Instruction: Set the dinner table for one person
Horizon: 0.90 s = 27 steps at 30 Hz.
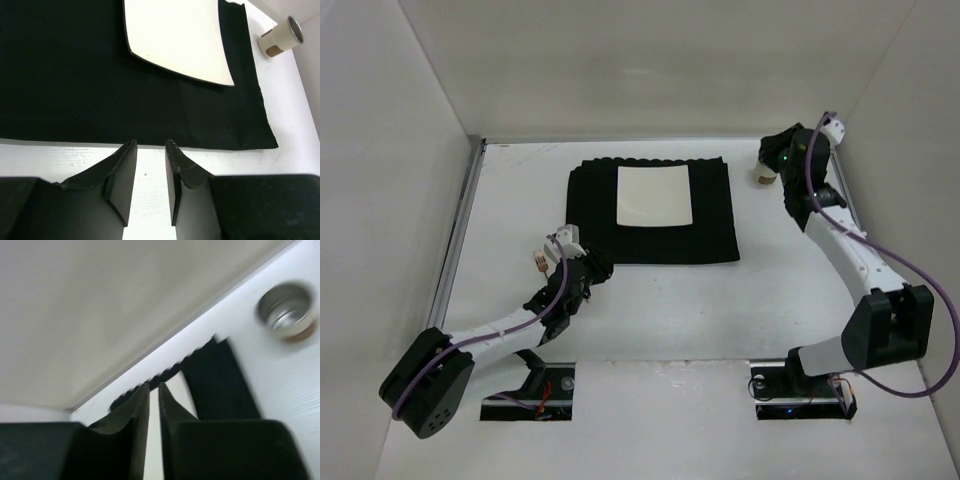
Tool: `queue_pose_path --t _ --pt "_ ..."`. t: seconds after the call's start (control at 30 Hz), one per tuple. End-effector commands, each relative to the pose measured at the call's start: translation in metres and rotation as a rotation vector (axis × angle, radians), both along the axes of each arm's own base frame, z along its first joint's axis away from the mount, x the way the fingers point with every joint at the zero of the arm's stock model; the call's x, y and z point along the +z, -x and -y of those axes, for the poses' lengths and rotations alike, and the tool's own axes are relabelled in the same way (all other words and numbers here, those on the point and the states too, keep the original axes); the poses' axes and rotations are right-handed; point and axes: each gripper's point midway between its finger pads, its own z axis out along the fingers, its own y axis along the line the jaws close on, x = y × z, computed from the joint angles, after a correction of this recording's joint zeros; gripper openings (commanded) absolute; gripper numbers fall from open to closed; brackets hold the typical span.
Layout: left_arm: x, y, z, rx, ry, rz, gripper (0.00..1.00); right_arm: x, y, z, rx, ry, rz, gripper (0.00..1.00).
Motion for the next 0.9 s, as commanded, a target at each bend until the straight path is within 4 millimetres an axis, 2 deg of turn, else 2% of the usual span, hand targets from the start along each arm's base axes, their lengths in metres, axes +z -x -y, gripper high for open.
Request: queue_pose_path --t 0.0,0.07,0.1,0.33,0.57,0.87 --pt "0.022 -0.008 0.006 0.004 0.016 0.067 0.26 -0.056 -0.005 0.064 -0.13 0.303 -0.292 0.27" --pt "0.021 -0.008 0.006 0.005 0.012 0.066 0.28 -0.063 -0.019 0.086 -0.175 0.34 -0.338 0.39" --pt "0.021 -0.008 0.006 0.005 0.012 0.066 0.29 -0.067 -0.026 0.093 -0.185 0.349 -0.354 0.4" --pt "0.019 -0.01 0.007 0.008 0.012 0.063 0.32 -0.091 -0.062 0.136 -0.218 0.384 -0.452 0.43" --pt "0.014 -0.01 0.009 0.003 0.005 0.05 0.33 -0.117 -0.088 0.136 -0.172 0.375 -0.49 0.43" --pt "0.011 -0.012 0.011 0.001 -0.005 0.046 0.34 -0.146 -0.107 0.136 -0.142 0.359 -0.526 0.41"
